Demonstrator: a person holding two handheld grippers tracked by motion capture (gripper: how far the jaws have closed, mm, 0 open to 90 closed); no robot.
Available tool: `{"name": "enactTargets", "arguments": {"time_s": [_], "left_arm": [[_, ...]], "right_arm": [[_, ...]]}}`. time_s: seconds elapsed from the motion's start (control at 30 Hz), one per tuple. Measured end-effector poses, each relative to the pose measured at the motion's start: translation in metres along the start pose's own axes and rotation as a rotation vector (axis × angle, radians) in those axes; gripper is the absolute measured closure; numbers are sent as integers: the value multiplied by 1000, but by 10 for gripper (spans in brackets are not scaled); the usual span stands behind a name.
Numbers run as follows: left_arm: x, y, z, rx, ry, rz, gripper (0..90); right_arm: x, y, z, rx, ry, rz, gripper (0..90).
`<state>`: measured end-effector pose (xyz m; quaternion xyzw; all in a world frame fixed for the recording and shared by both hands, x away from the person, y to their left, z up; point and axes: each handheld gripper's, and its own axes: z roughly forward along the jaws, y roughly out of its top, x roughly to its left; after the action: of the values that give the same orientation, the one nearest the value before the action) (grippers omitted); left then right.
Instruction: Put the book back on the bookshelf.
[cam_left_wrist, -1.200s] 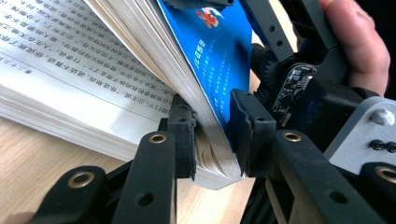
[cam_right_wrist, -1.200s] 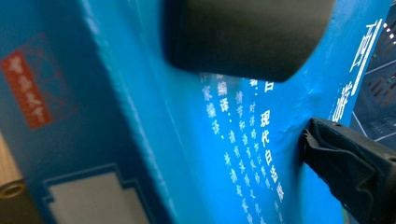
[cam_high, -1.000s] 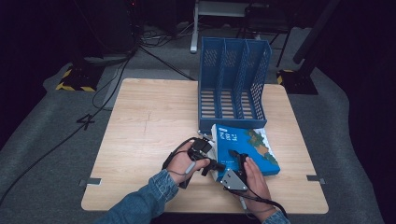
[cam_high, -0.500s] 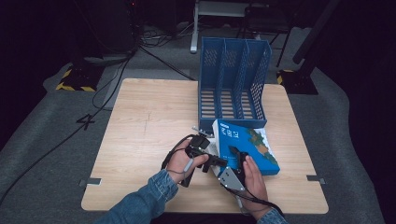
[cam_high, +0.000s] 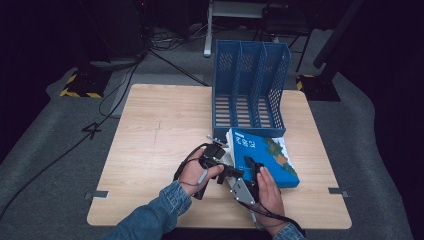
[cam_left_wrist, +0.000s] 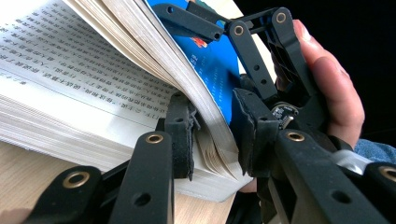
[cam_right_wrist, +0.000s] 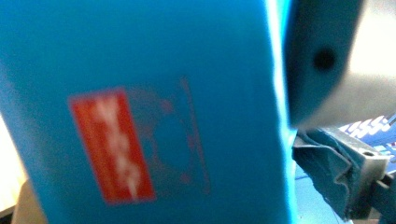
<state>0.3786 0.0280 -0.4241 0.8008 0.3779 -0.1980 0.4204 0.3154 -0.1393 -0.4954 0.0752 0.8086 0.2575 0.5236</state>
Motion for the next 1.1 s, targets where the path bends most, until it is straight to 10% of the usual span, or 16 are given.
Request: {"name": "enactTargets", "arguments": {"time_s": [1.1], "left_arm": [[7,-7,2,-44,38,-30,640]], "right_arm": [[8,15,11,-13,13,-33,229]]}}
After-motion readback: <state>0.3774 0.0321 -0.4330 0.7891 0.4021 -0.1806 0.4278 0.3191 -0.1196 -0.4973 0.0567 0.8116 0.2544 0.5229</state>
